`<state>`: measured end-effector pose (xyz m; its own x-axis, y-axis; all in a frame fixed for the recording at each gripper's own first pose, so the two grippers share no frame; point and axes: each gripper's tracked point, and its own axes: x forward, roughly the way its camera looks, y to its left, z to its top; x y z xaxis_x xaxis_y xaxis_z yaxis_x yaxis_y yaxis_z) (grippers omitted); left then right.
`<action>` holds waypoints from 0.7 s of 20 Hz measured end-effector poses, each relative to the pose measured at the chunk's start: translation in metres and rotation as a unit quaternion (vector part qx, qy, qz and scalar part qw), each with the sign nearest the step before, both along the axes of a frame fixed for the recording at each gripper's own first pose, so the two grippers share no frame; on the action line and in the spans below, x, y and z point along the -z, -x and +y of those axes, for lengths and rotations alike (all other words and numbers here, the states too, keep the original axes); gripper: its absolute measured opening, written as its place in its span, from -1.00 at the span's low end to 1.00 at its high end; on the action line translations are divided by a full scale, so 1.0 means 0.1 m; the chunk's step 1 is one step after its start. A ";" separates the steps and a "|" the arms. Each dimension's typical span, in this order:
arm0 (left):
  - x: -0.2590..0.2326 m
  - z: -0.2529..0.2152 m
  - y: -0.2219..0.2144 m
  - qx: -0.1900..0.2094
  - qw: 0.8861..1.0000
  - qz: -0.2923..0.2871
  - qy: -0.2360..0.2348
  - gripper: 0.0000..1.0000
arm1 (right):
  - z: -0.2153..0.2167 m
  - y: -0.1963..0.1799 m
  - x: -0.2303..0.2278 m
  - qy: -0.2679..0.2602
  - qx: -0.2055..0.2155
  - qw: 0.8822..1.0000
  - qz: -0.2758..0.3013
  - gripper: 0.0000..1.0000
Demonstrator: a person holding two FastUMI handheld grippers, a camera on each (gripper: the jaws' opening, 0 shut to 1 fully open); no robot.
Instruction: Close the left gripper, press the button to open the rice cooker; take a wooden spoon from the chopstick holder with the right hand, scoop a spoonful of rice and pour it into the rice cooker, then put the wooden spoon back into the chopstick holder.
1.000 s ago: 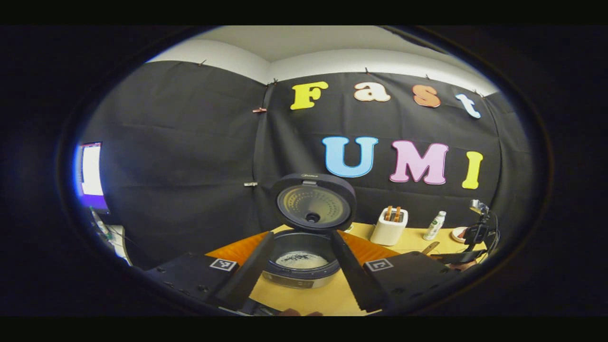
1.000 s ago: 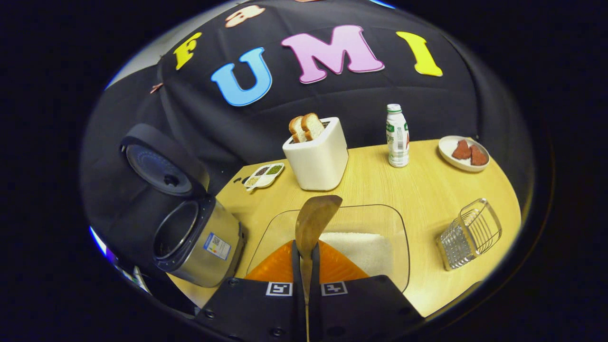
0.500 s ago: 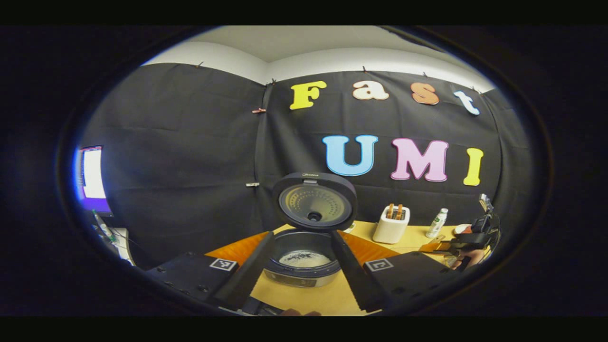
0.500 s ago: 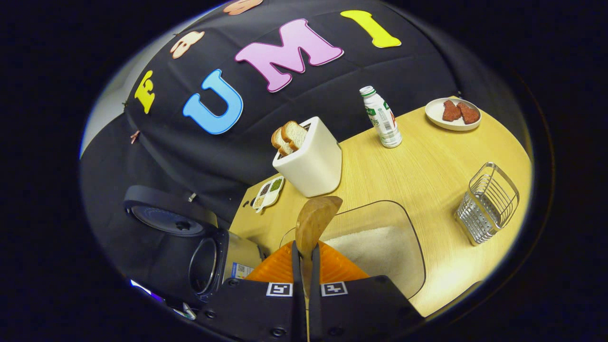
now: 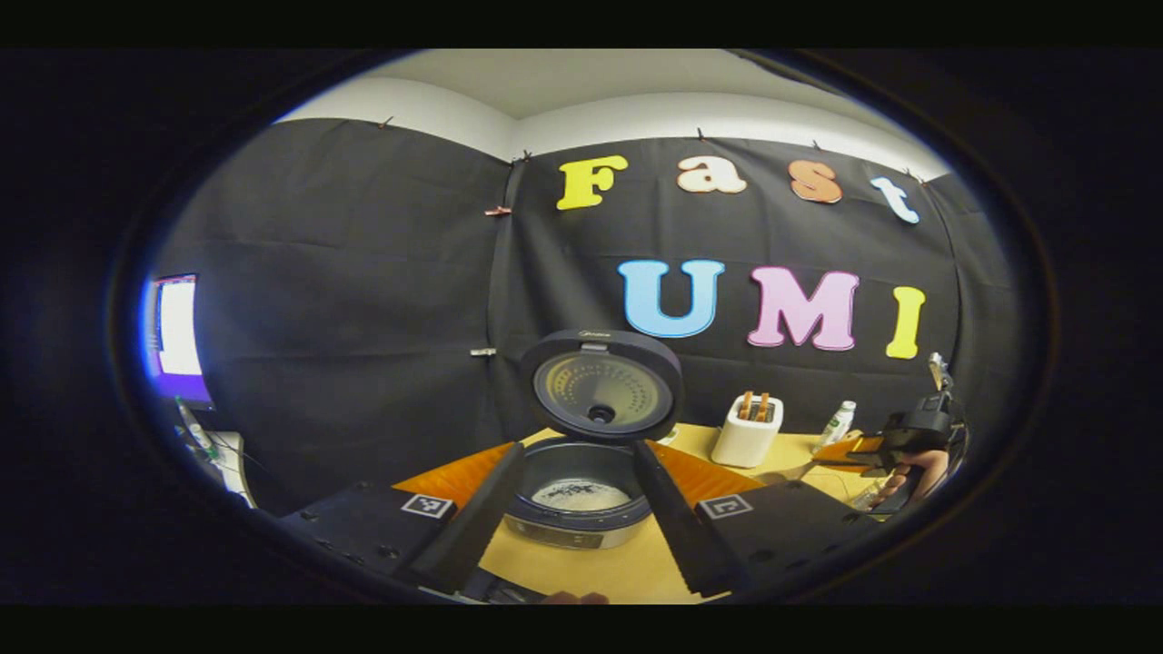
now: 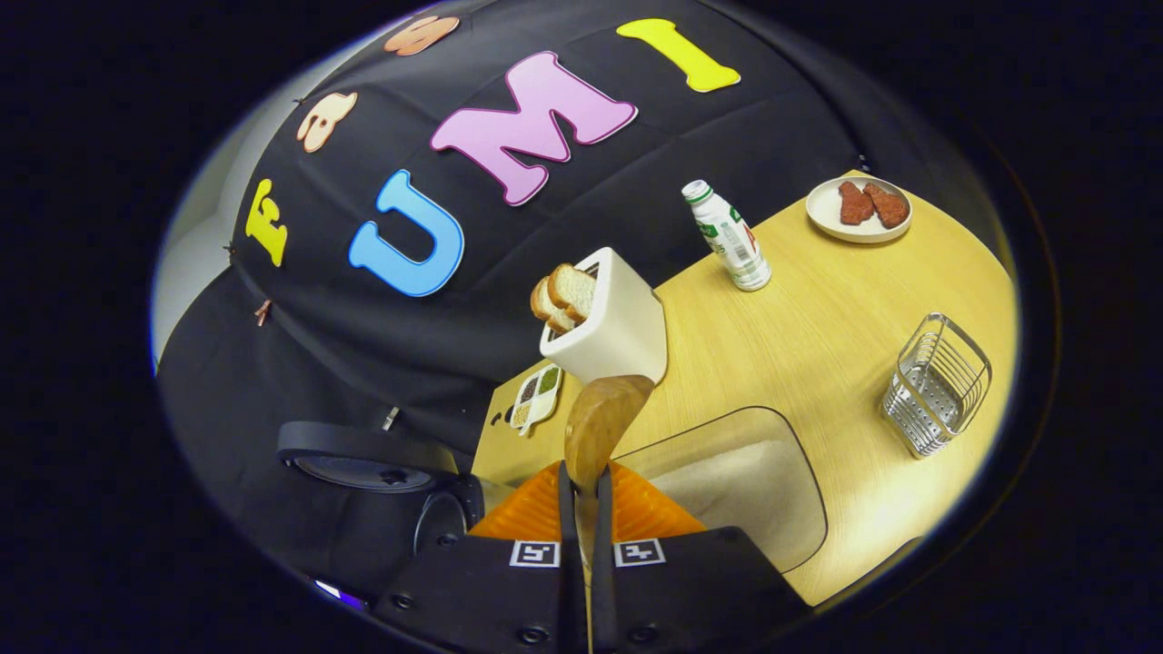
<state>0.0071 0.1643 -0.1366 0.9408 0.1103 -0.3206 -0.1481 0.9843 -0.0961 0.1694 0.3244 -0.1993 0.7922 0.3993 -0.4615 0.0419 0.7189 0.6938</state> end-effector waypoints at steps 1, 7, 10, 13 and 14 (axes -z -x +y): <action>-0.01 -0.01 0.00 0.001 1.000 -0.003 0.001 0.66 | 0.06 -0.01 -0.06 -0.001 -0.006 1.000 -0.004 -0.87; -0.06 0.08 0.05 -0.006 1.000 -0.015 -0.010 0.65 | 0.68 -0.01 -0.40 -0.014 -0.059 0.998 -0.033 -0.86; -0.08 0.13 0.06 -0.013 1.000 -0.014 -0.014 0.65 | 1.04 -0.02 -0.54 -0.021 -0.088 0.995 -0.045 -0.87; -0.07 0.17 0.08 -0.019 1.000 -0.014 -0.010 0.67 | 1.37 0.03 -0.66 -0.015 -0.122 0.990 -0.063 -0.87; -0.06 0.19 0.09 -0.021 1.000 -0.013 -0.008 0.65 | 1.48 0.07 -0.71 -0.012 -0.133 0.988 -0.071 -0.87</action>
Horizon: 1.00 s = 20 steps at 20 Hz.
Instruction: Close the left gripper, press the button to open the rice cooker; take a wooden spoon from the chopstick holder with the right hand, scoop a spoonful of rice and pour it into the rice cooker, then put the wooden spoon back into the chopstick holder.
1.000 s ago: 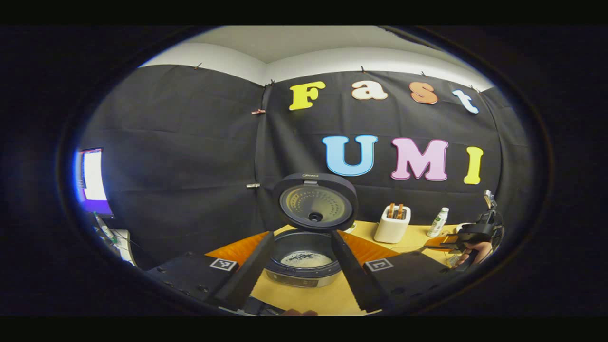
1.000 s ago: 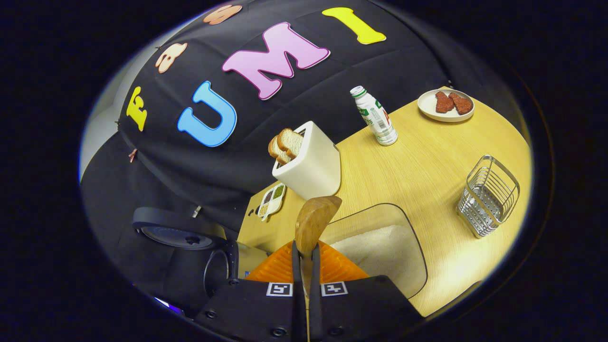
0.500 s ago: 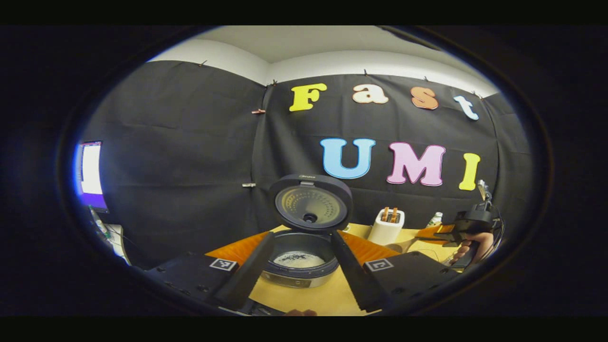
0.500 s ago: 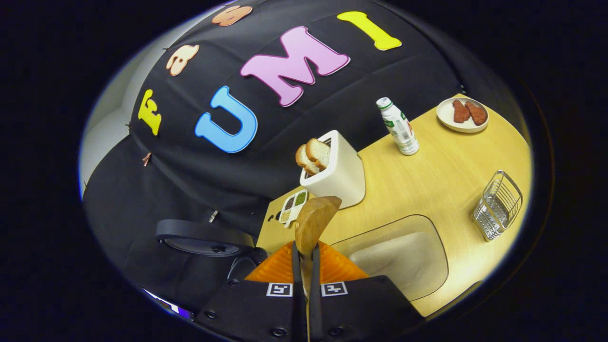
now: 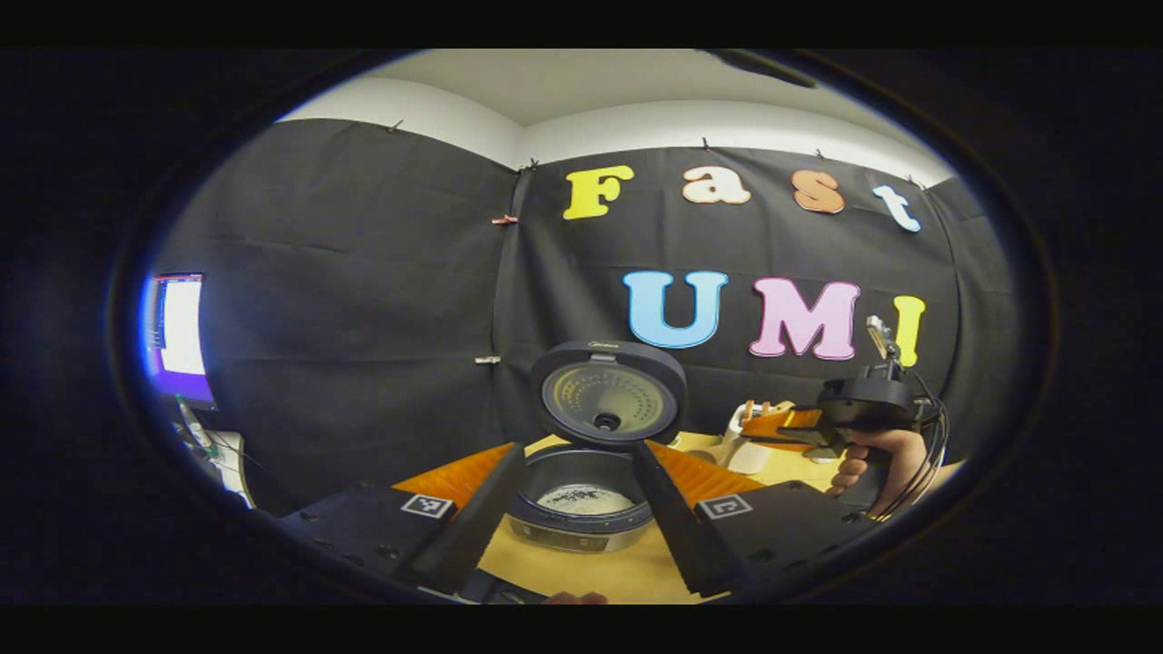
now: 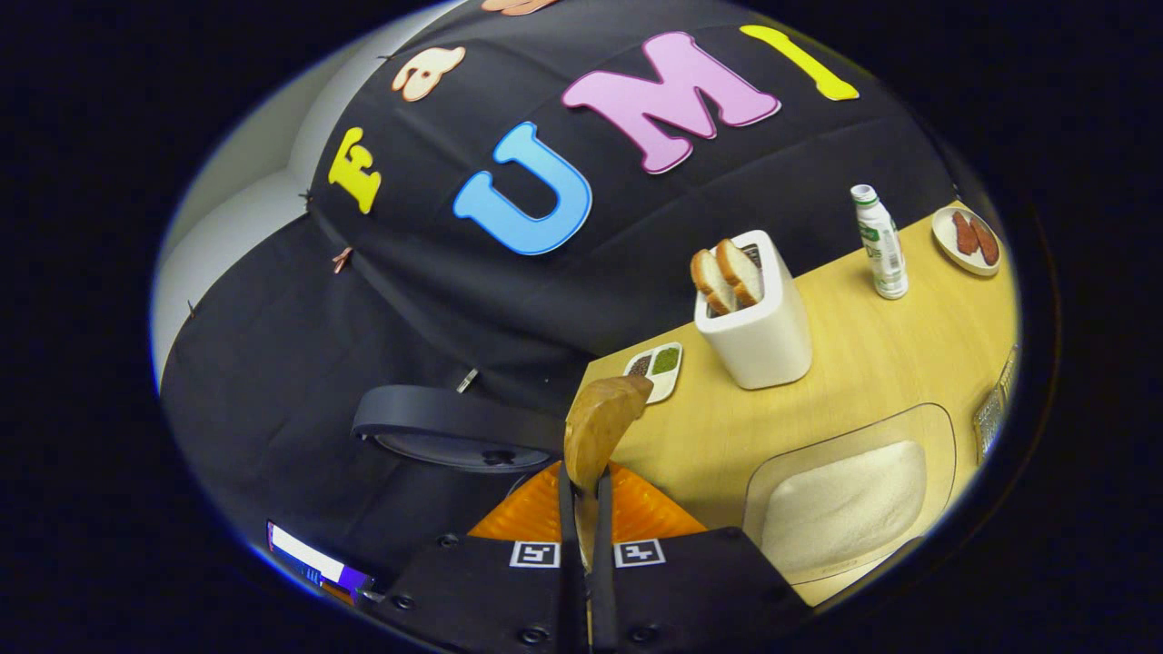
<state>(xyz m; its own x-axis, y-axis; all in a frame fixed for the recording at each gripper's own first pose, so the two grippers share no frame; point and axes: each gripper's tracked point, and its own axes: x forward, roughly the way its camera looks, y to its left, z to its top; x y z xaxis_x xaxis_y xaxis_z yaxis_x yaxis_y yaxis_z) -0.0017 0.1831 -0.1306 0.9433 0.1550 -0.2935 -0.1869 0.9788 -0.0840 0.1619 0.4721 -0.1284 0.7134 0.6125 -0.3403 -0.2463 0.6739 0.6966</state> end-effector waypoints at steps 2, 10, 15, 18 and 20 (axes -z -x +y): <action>0.00 -0.02 0.04 -0.004 1.000 0.004 0.003 0.65 | 0.22 0.07 -0.07 0.016 -0.026 0.999 -0.022 -0.87; 0.06 0.08 0.10 -0.016 1.000 0.007 0.016 0.65 | 0.71 0.31 -0.09 0.095 -0.119 0.981 -0.123 -0.86; 0.14 0.08 0.13 -0.016 0.999 0.013 0.030 0.67 | 0.80 0.45 -0.08 0.123 -0.161 0.964 -0.172 -0.86; 0.16 0.08 0.12 -0.016 0.999 0.011 0.034 0.67 | 0.85 0.60 -0.13 0.146 -0.186 0.948 -0.213 -0.86; 0.19 0.09 0.12 -0.015 0.999 0.012 0.036 0.67 | 0.92 0.67 -0.14 0.164 -0.202 0.934 -0.245 -0.86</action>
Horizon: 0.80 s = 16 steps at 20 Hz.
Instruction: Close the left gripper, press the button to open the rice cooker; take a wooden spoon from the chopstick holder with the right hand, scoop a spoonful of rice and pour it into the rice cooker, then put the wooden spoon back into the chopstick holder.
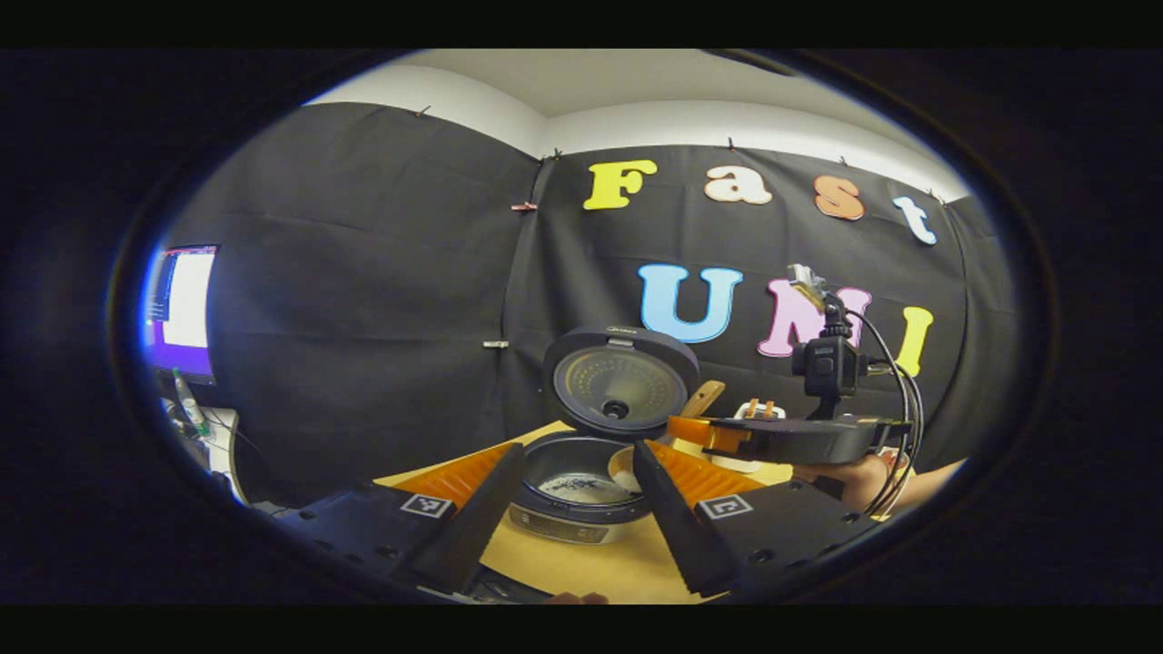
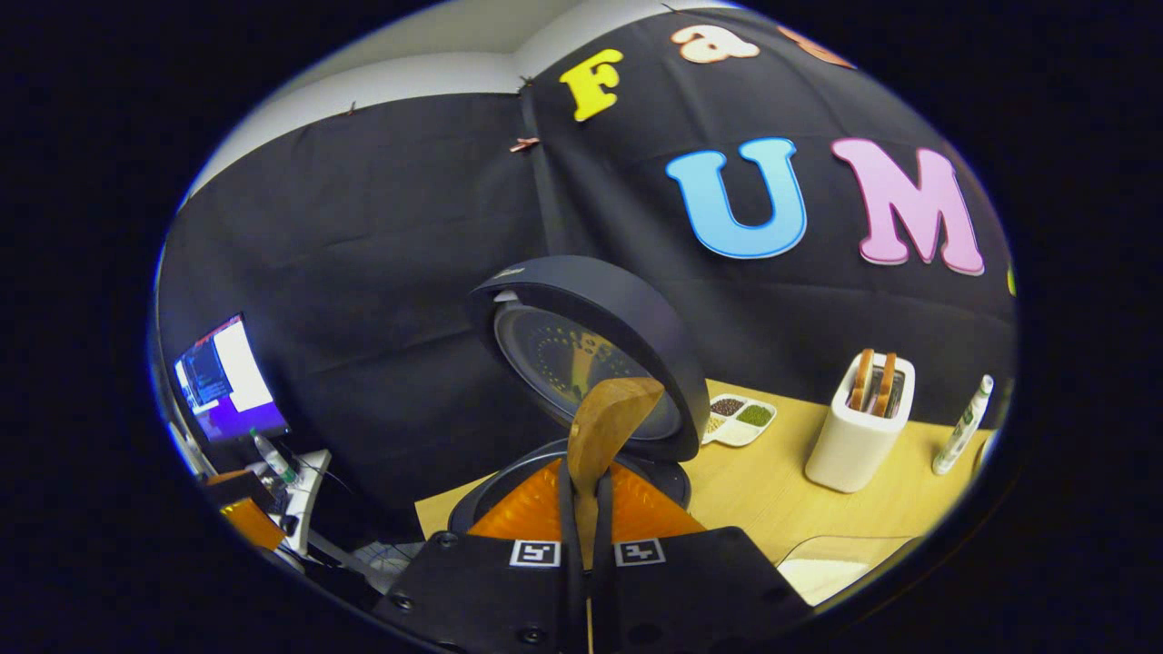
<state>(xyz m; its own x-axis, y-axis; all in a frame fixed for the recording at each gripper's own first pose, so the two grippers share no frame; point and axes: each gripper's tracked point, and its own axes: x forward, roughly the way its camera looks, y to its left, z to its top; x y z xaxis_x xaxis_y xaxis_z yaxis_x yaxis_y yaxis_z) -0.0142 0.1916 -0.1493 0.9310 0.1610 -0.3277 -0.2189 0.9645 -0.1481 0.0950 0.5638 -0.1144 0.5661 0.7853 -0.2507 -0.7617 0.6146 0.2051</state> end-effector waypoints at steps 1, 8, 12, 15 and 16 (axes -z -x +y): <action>0.01 0.01 0.00 -0.001 1.000 0.001 0.001 0.67 | 0.03 0.05 0.00 0.010 -0.011 1.000 -0.017 -0.86; 0.03 0.09 -0.01 -0.008 1.000 -0.002 0.005 0.67 | 0.13 0.22 0.02 0.048 -0.058 0.992 -0.100 -0.87; 0.04 0.08 -0.03 -0.007 1.000 -0.003 0.006 0.66 | 0.14 0.30 0.00 0.069 -0.087 0.983 -0.148 -0.86; 0.04 0.07 -0.05 -0.005 1.000 -0.005 0.005 0.67 | 0.10 0.32 -0.01 0.076 -0.097 0.979 -0.162 -0.86; 0.03 0.06 -0.05 -0.004 1.000 -0.005 0.005 0.67 | 0.08 0.30 0.00 0.071 -0.092 0.981 -0.153 -0.87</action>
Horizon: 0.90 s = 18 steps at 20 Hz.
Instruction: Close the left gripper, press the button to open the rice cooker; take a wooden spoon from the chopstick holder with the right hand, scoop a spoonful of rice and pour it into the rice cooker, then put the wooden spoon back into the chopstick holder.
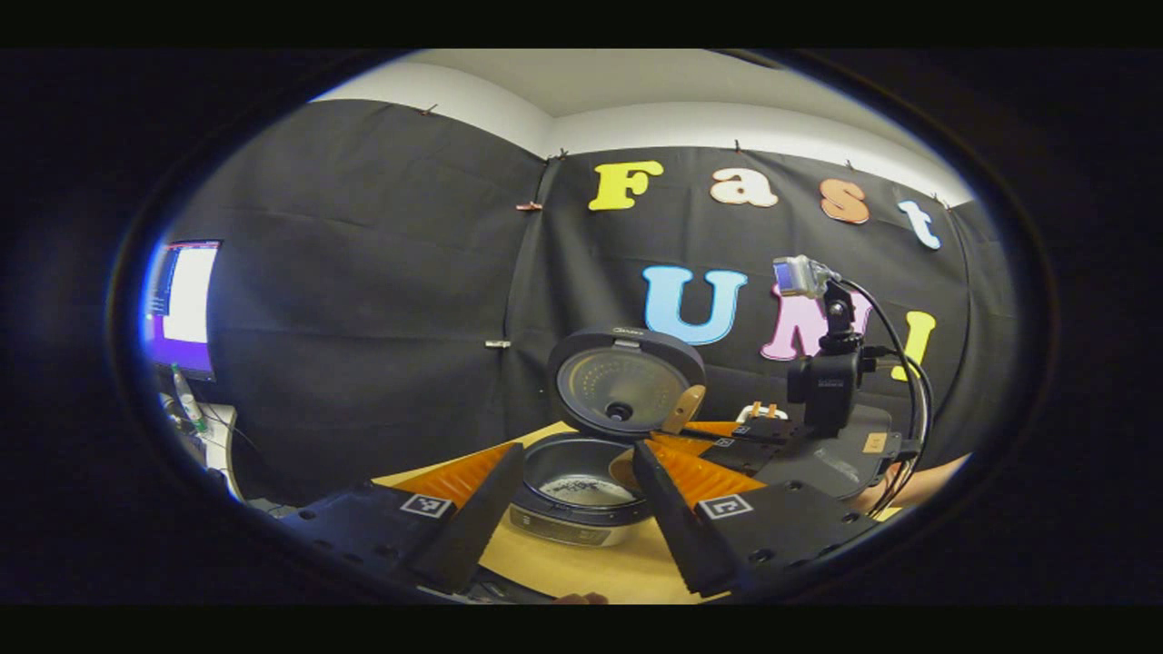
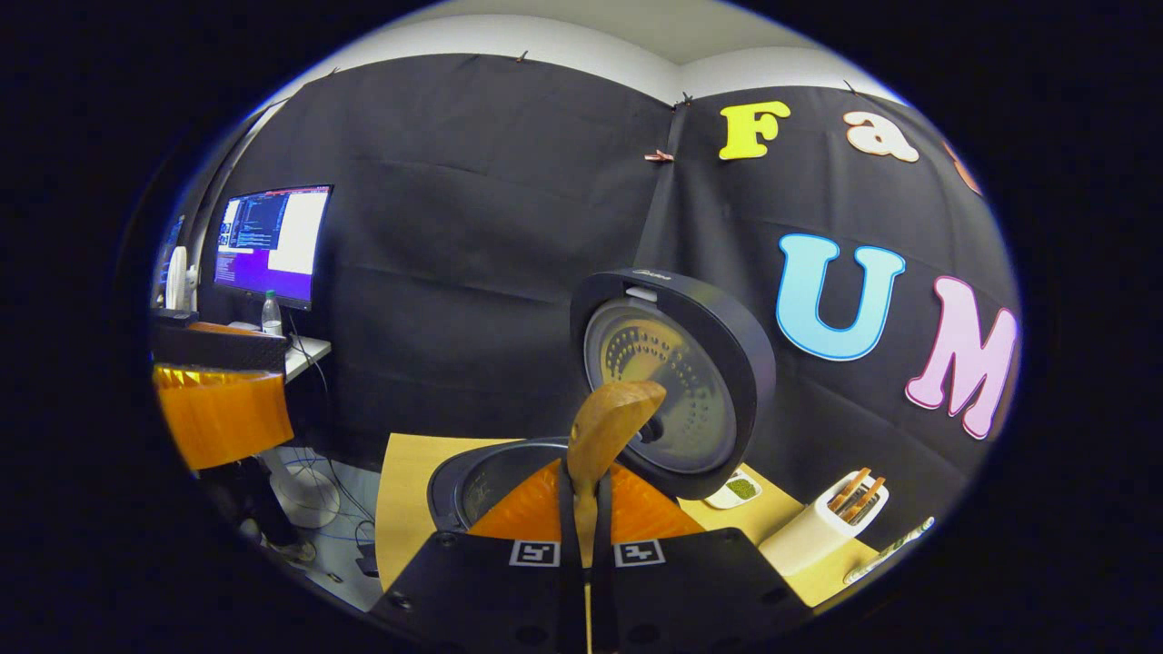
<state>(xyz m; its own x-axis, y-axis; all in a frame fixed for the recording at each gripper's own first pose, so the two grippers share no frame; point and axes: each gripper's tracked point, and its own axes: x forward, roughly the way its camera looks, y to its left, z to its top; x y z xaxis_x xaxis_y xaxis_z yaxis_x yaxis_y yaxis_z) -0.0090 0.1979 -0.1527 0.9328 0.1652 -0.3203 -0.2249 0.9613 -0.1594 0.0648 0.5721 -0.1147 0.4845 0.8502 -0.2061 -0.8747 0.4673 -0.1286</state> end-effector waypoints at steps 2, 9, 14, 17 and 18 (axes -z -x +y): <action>0.00 0.00 0.00 0.001 1.000 0.001 0.000 0.67 | -0.01 -0.07 0.01 -0.017 0.017 0.999 0.032 -0.87; 0.05 -0.12 -0.08 0.020 1.000 0.011 0.003 0.66 | -0.40 -0.30 -0.15 -0.065 0.086 0.990 0.092 -0.86; 0.02 -0.29 -0.22 0.048 0.999 0.007 -0.008 0.67 | -0.95 -0.47 -0.16 -0.079 0.146 0.981 0.101 -0.86; 0.03 -0.41 -0.29 0.066 0.998 0.004 -0.008 0.67 | -1.42 -0.62 -0.12 -0.087 0.196 0.971 0.110 -0.87; 0.04 -0.47 -0.32 0.074 0.997 0.004 -0.008 0.67 | -1.59 -0.67 -0.11 -0.089 0.213 0.966 0.112 -0.87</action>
